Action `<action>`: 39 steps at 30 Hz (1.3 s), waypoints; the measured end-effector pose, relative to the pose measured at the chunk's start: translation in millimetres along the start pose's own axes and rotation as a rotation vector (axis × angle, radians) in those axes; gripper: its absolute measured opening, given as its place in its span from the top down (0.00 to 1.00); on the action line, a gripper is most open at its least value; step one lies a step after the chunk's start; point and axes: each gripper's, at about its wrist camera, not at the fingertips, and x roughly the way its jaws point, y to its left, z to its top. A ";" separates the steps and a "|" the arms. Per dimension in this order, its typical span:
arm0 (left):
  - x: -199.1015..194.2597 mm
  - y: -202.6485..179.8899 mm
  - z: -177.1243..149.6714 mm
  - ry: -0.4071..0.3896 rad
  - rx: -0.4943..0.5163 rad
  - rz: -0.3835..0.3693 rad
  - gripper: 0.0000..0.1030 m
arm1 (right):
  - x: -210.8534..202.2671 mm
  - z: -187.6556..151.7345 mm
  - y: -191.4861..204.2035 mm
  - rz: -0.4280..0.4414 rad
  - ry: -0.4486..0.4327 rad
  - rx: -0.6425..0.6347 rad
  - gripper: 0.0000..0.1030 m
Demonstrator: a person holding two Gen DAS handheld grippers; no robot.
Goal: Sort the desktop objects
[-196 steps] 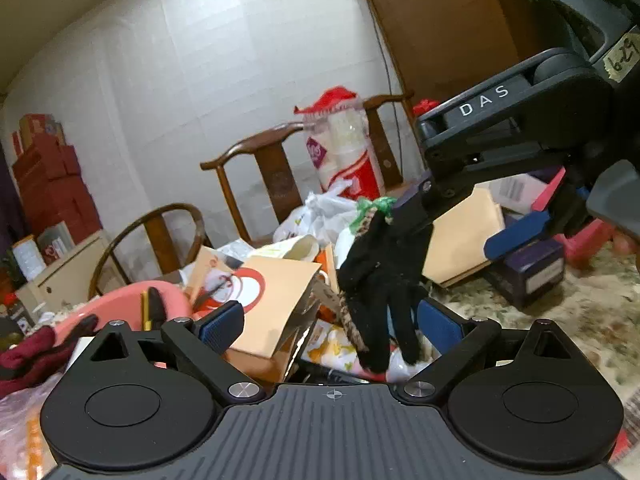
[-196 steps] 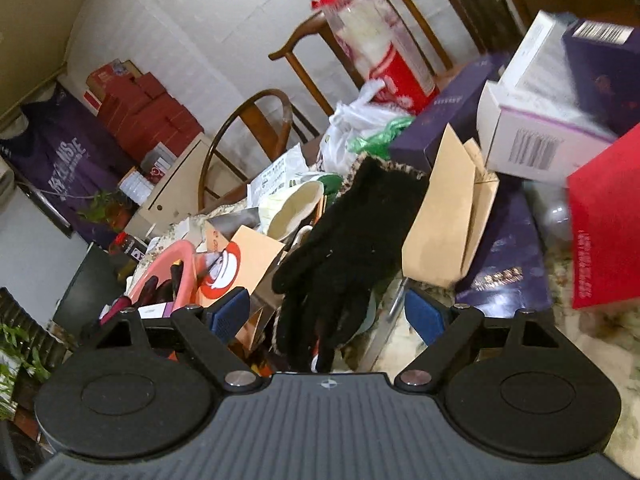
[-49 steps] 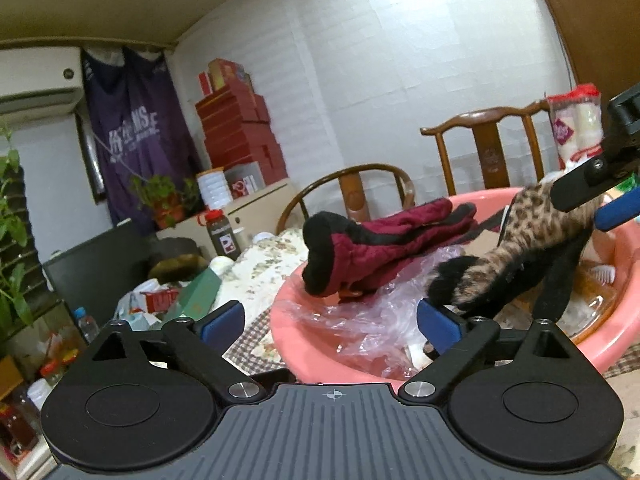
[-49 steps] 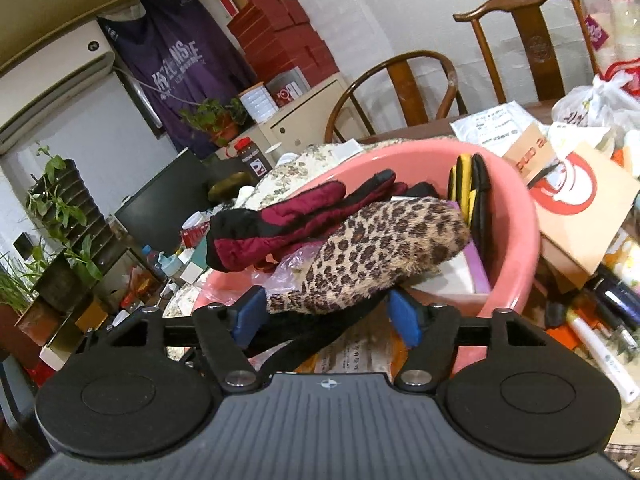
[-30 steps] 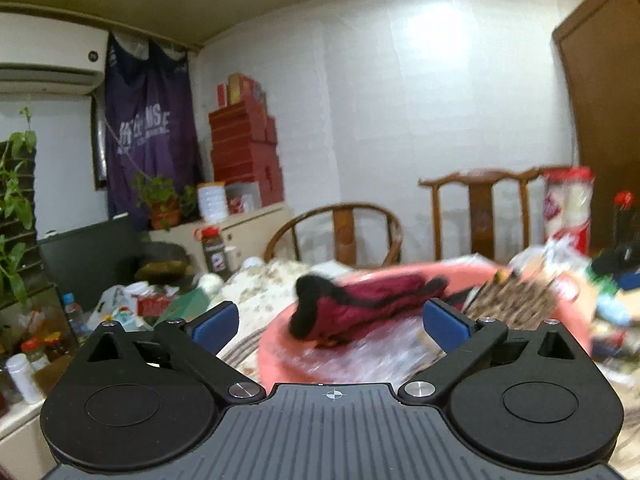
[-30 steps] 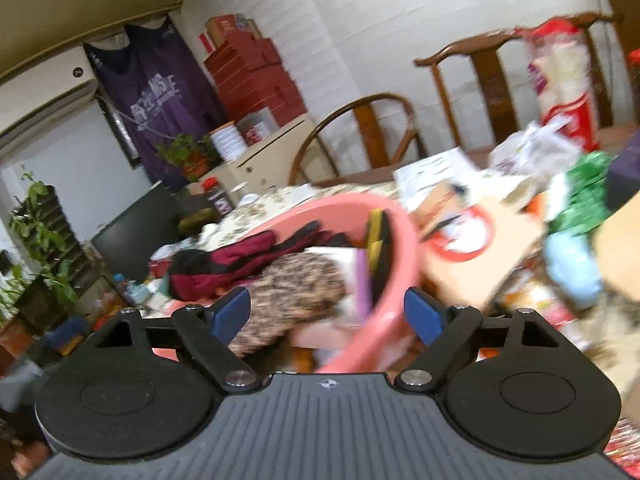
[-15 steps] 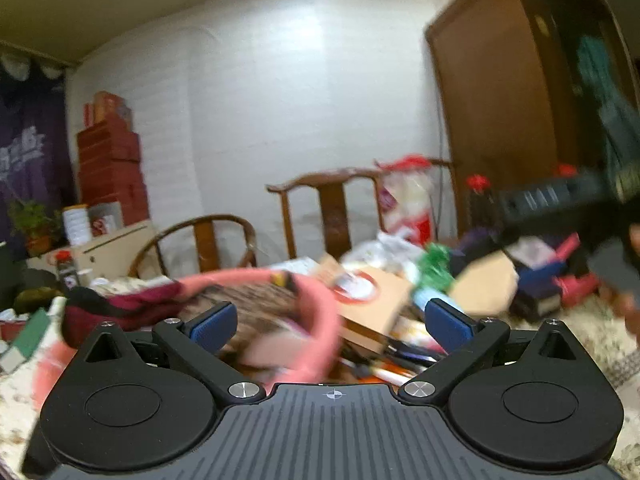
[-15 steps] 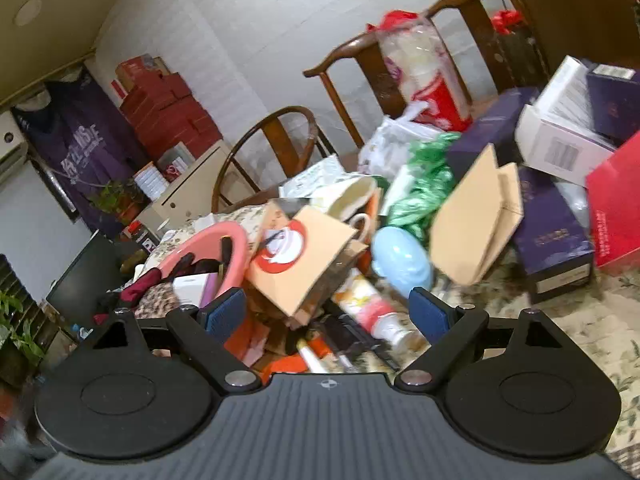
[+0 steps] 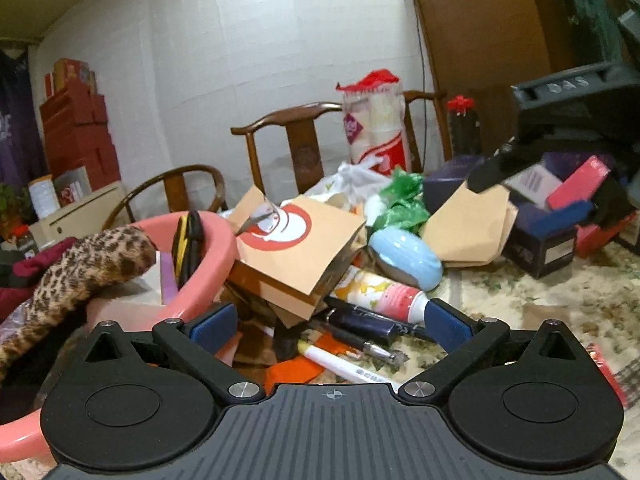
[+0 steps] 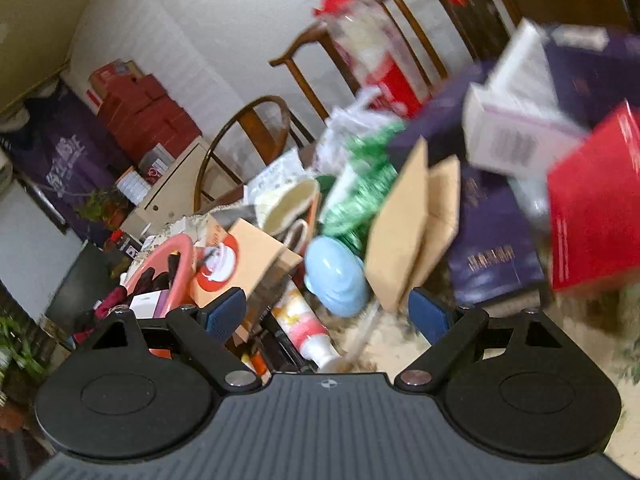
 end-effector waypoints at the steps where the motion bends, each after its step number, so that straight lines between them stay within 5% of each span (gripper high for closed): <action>1: 2.3 -0.6 -0.2 -0.003 0.009 0.009 0.00 | 3.1 -1.3 -5.9 0.004 0.008 0.019 0.12; 14: 40.7 -12.9 24.9 -0.061 0.094 0.007 0.00 | 42.6 10.7 -24.3 0.045 0.000 0.104 0.11; 19: 57.0 -22.4 28.3 -0.084 0.176 0.011 0.00 | 38.3 10.5 -30.2 0.127 0.012 0.151 0.11; 28: 101.5 -19.2 34.7 -0.003 0.165 0.060 0.00 | 56.9 13.4 -37.0 0.072 0.027 0.161 0.14; 34: 108.4 -21.5 26.1 -0.027 0.206 0.105 0.20 | 65.5 12.1 -28.4 0.051 0.027 0.111 0.53; 37: 105.0 -17.1 26.4 -0.053 0.209 0.094 0.54 | 64.8 10.8 -27.7 0.055 0.016 0.081 0.66; 38: 106.4 -12.5 28.6 -0.028 0.171 0.045 0.78 | 64.3 10.2 -27.8 0.053 0.011 0.076 0.67; 39: 108.8 -9.4 30.2 -0.005 0.142 0.016 0.89 | 63.4 9.8 -28.7 0.054 0.007 0.075 0.67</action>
